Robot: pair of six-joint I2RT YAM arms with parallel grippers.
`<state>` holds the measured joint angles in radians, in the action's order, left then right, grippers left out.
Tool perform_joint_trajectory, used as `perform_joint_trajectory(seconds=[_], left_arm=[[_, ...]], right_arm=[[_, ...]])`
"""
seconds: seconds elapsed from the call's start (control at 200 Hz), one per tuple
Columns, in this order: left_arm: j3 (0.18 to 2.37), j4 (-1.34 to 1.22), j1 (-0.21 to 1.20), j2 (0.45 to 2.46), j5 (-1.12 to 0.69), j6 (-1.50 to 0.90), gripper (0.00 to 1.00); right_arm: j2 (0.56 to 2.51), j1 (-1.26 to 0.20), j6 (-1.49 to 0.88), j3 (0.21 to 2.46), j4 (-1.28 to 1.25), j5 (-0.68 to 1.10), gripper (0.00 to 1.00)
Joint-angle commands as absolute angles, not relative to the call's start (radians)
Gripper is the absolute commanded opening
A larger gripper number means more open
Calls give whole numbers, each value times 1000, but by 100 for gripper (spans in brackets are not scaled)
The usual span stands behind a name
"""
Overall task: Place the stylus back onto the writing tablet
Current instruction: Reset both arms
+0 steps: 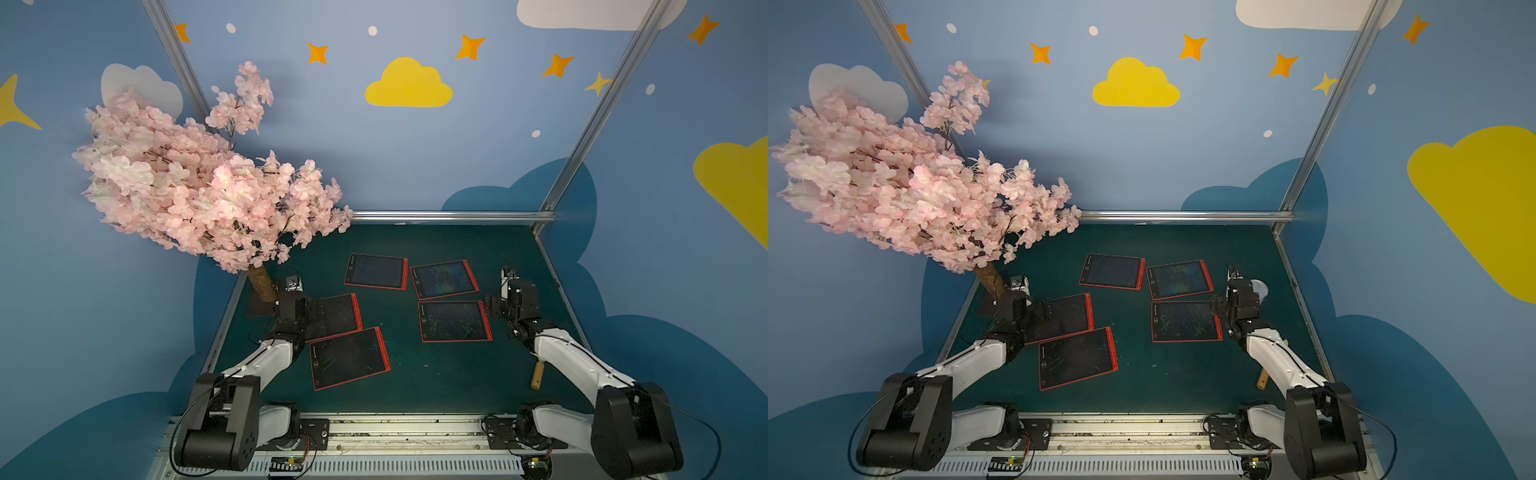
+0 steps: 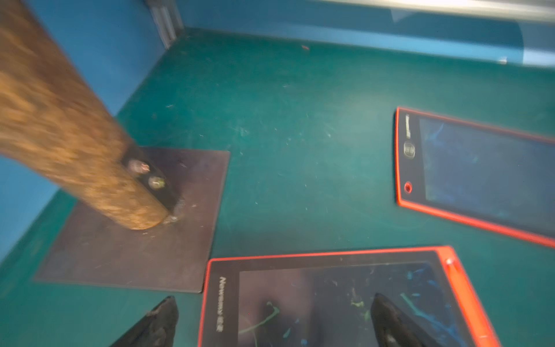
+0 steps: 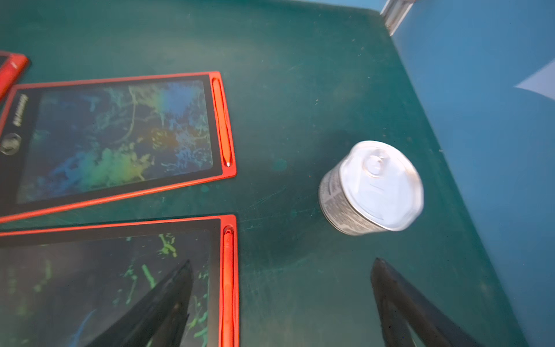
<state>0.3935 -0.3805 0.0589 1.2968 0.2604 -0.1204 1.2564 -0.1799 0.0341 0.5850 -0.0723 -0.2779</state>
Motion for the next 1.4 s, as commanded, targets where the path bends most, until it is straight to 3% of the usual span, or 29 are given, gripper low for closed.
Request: perform_joint_trajectory(seconds=[0.0,0.18,0.421,0.566,0.661,0.791,0.861,1.011,1.392], left_arm=[[411,-564,55,1330,211,-28,100],[390,-743,54,1413,173,20,100],[352,-933,41,1554,151,9,100],[407,-799,-11,1539,60,-20,100],[405,-806,-11,1541,60,-20,100],[405,-806,-10,1542,60,-18,100],[403,-809,-10,1542,60,-18,100],[402,-811,-9,1540,61,-17,99],[402,-811,-9,1539,63,-18,100]], right_arm=[[1320,-161,144,558,-264,-219,92],[1404,-111,158,588,-286,-94,93],[1290,-57,119,461,-420,32,93],[1332,-66,131,478,-452,138,93],[1398,-97,130,475,-526,44,94],[1483,-25,57,436,-678,132,94],[1468,0,84,469,-591,201,94],[1468,-11,37,482,-564,80,95],[1472,-22,41,484,-566,63,95]])
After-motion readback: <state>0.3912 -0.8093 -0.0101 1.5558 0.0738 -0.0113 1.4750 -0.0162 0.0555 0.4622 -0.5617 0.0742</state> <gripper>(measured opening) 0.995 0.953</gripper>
